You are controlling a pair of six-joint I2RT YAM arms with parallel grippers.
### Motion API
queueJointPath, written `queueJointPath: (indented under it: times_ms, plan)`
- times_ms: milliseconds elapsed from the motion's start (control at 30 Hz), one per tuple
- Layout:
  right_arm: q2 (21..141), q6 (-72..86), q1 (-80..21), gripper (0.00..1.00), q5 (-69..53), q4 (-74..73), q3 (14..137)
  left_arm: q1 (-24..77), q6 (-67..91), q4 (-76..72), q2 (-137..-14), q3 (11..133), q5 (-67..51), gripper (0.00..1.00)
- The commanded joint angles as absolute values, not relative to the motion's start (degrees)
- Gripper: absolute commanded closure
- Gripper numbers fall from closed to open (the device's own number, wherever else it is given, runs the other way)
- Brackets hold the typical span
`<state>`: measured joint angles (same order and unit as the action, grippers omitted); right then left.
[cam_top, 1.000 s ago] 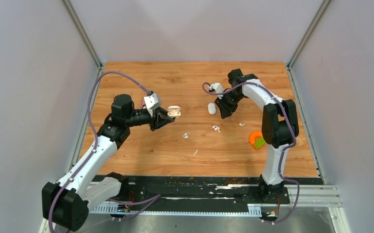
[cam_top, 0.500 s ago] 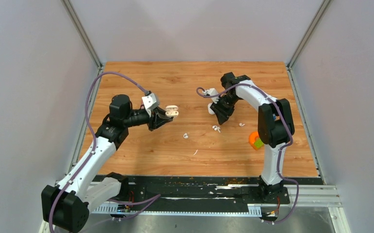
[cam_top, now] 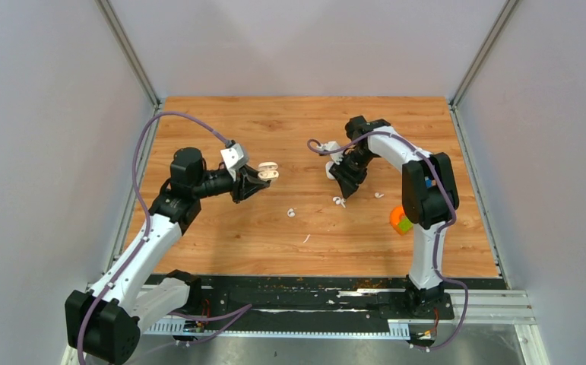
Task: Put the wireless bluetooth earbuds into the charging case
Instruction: Adjust the earbud at the center of the board.
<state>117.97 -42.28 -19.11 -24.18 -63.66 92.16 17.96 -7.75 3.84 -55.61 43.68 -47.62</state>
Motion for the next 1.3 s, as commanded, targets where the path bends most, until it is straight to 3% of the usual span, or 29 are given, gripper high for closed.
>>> queueJointPath:
  times_ms: [0, 267, 733, 1100, 1267]
  plan:
    - [116.65, -46.48, -19.43, 0.62, -26.78, -64.24, 91.15, 17.25, -6.99, 1.75, -55.14, 45.70, -47.61, 1.00]
    - [111.10, -60.45, -19.42, 0.62, -23.48, -54.99, 81.12, 17.23, -7.40, 2.82, -55.92, 46.98, -47.63, 1.00]
    - [115.06, -61.19, -21.75, 0.62, -23.38, -53.61, 84.03, 16.34, -7.41, 2.64, -55.38, 46.80, -46.97, 1.00]
    - [117.90, -36.21, -22.35, 0.59, -23.30, -67.20, 97.36, 16.00, -7.00, 2.86, -54.84, 46.76, -47.22, 1.00]
    - [117.95, -33.24, -23.44, 0.63, -21.75, -67.28, 95.66, 16.00, -6.25, 2.20, -55.16, 46.83, -47.02, 1.00]
